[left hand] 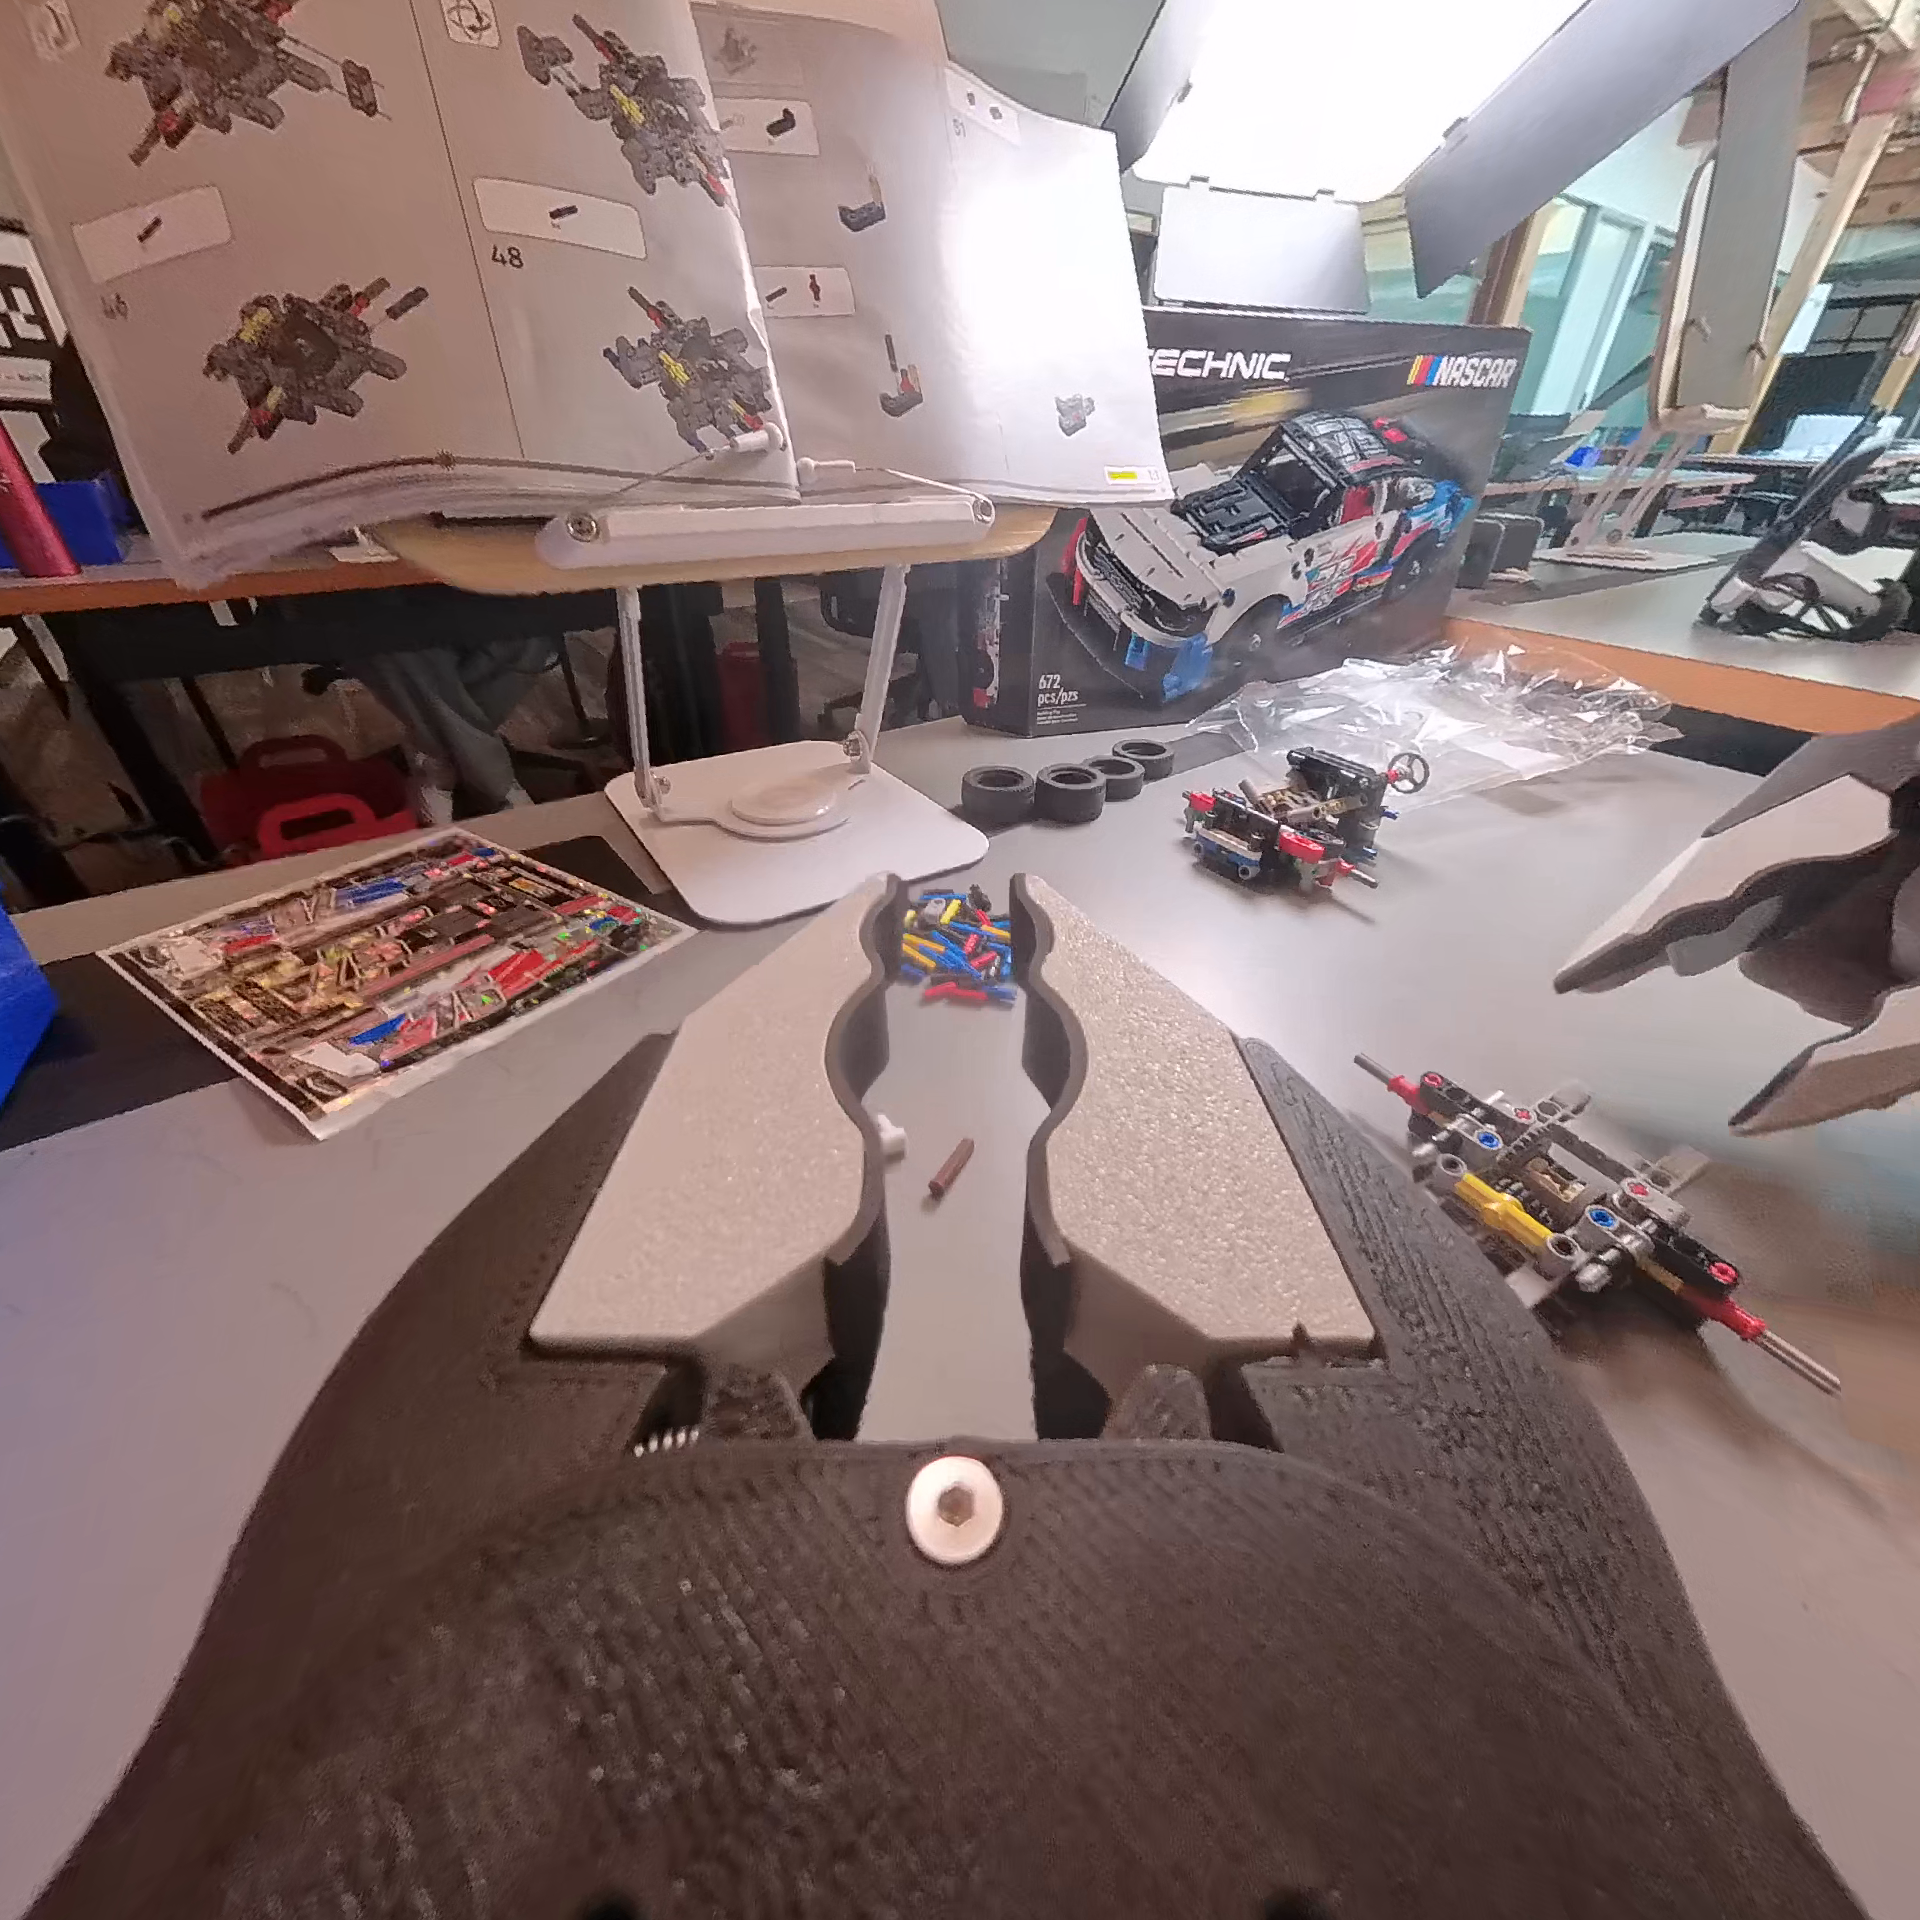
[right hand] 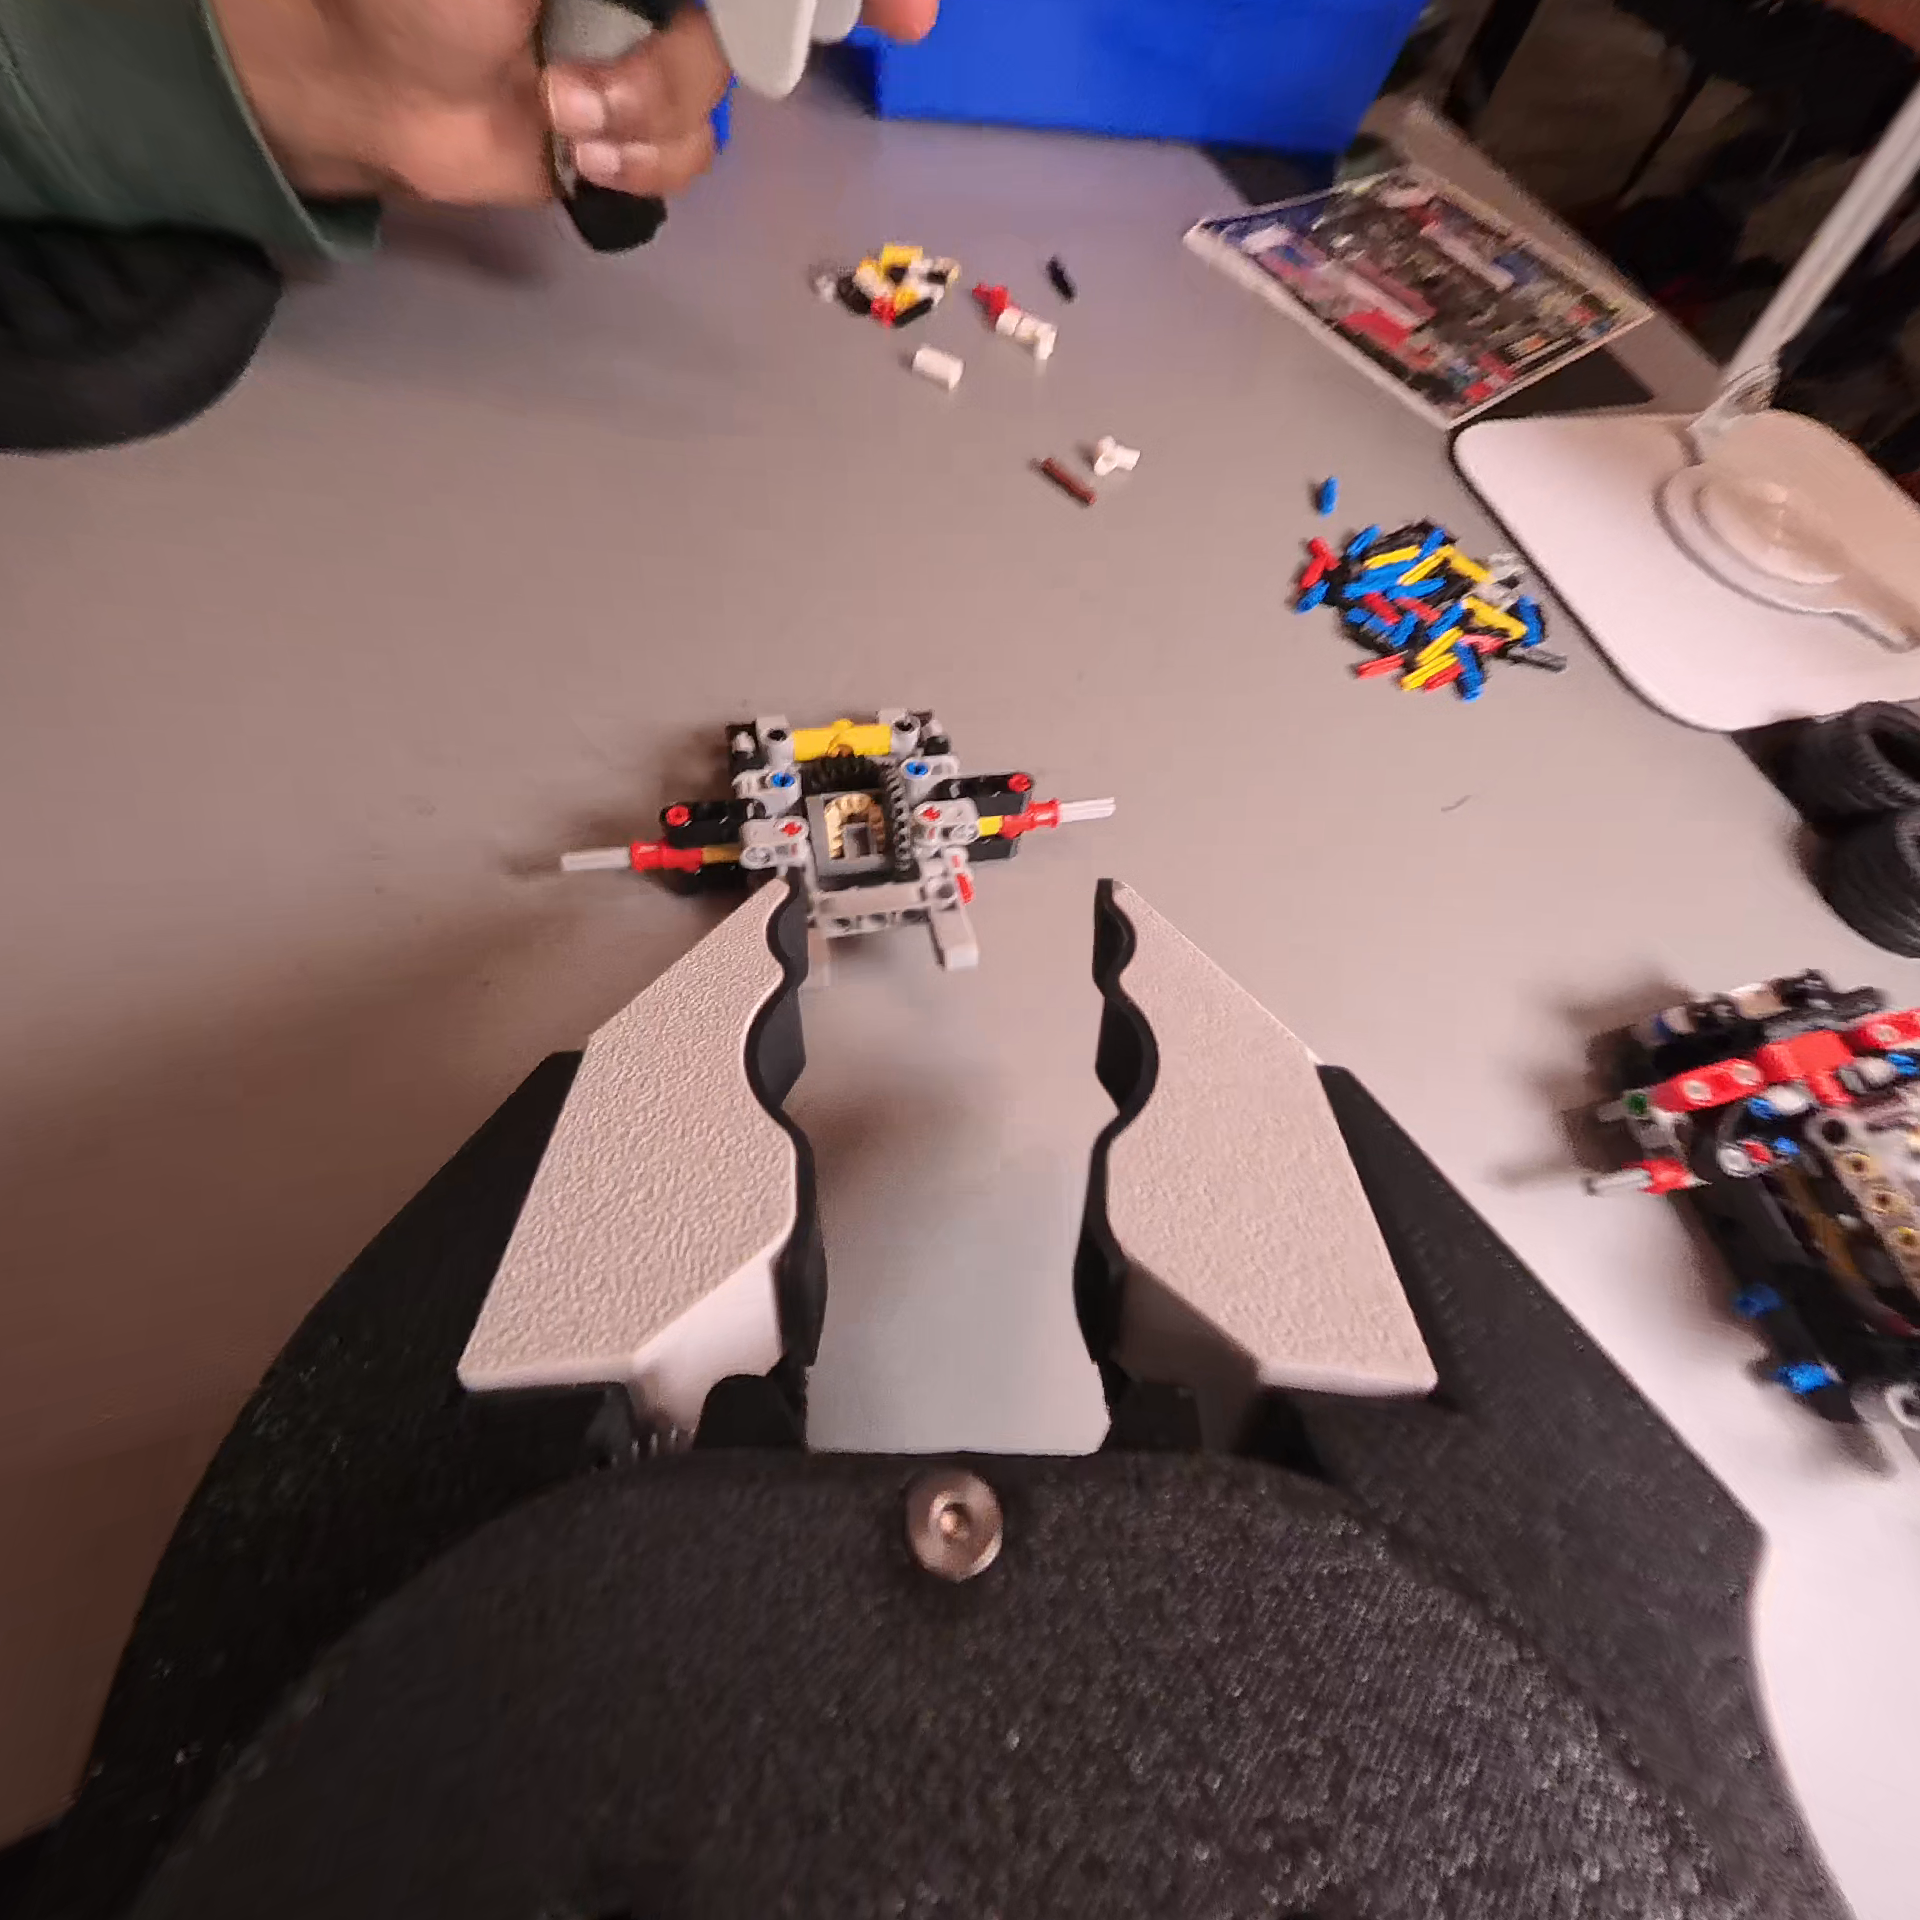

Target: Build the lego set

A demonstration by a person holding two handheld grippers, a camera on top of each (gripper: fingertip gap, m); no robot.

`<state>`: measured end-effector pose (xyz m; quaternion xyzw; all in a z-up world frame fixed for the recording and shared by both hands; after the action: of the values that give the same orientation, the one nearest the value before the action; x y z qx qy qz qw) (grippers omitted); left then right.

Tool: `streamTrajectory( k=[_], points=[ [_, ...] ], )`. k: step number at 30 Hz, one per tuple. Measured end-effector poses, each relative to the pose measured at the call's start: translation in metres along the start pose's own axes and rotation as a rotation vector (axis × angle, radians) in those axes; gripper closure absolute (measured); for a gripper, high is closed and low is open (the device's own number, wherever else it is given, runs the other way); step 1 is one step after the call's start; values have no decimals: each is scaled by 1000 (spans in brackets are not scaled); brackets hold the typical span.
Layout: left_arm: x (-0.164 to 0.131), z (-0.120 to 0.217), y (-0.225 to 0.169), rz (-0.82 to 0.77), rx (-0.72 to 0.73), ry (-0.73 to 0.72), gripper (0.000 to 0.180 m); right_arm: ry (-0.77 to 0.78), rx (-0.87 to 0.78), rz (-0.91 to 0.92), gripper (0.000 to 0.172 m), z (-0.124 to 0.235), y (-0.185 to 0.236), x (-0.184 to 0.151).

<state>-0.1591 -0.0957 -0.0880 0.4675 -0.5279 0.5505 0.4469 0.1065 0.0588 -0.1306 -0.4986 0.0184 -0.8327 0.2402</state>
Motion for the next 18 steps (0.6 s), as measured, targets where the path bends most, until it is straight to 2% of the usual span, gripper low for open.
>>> streamTrajectory(
  k=[4, 9, 12, 15, 18],
  points=[
    [29, -12, 16, -24, 27, -37, 147, -42, -142, -6, 128, 8, -27, 12],
    [74, -30, 40, -1, 78, -150, 148, -22, -305, 44, 142, -3, -81, 41],
    [93, -44, 52, -7, 119, -181, 149, -39, -377, 87, 153, -18, -121, 76],
    [104, -59, 63, 12, 150, -202, 154, 2, -496, 207, 164, -40, -169, 113],
    [104, -75, 68, 23, 156, -192, 155, 100, -567, 314, 162, -70, -221, 137]
  ],
)
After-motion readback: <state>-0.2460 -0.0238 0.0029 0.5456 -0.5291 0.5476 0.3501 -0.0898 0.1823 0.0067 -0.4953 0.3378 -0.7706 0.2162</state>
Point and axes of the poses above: each gripper's, where its closed fingertips meet, z back along the fingers, x out of its top, y = z × x across the jaws, the point moved 8 cm from there along z, back along the fingers, and after that the axes turned 9 degrees about z, right-handed, at the moved point
